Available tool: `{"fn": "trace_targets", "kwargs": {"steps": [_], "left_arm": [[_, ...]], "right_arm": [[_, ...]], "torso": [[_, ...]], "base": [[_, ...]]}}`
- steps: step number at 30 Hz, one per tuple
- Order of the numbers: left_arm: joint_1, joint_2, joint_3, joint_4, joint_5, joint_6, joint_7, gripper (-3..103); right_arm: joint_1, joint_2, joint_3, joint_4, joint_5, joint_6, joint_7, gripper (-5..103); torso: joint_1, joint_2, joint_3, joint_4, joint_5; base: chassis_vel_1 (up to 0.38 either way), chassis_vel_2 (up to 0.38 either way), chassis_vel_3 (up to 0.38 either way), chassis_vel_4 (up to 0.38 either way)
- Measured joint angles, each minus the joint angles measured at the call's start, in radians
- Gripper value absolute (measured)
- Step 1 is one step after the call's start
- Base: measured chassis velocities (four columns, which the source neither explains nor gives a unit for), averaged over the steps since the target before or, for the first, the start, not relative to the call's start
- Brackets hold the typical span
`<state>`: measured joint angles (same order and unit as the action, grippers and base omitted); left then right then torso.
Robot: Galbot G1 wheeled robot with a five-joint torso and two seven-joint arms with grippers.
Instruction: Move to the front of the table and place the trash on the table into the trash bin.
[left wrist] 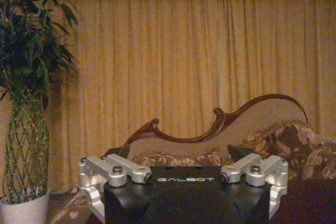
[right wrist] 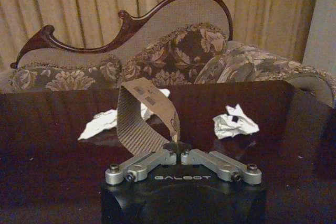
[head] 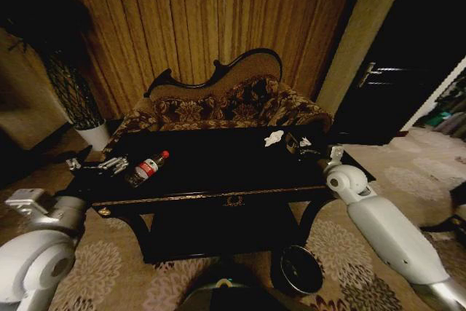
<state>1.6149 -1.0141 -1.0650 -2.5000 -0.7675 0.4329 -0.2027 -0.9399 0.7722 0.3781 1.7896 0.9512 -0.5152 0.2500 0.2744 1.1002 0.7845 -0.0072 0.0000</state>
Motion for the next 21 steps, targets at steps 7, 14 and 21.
{"fn": "trace_targets", "kwargs": {"steps": [7,14,21], "left_arm": [[0.001,-0.006,0.0,0.0,0.0,0.0,0.002,100],[-0.001,-0.006,0.002,0.0,0.0,-0.001,0.003,100],[-0.009,-0.017,0.013,0.0,0.002,-0.003,0.003,100]], "right_arm": [[-0.014,-0.008,0.009,0.015,0.001,0.005,-0.002,0],[-0.051,-0.022,0.067,0.075,0.007,0.075,-0.027,0],[-0.153,-0.04,0.158,0.193,0.03,0.207,-0.041,0]], "torso": [[0.0,0.0,0.0,-0.0001,-0.0001],[0.0,0.0,0.0,0.0,0.0],[0.0,0.0,0.0,-0.0002,-0.0001]], "base": [[0.0,0.0,0.0,0.0],[0.0,0.0,0.0,0.0],[0.0,0.0,0.0,0.0]]}}
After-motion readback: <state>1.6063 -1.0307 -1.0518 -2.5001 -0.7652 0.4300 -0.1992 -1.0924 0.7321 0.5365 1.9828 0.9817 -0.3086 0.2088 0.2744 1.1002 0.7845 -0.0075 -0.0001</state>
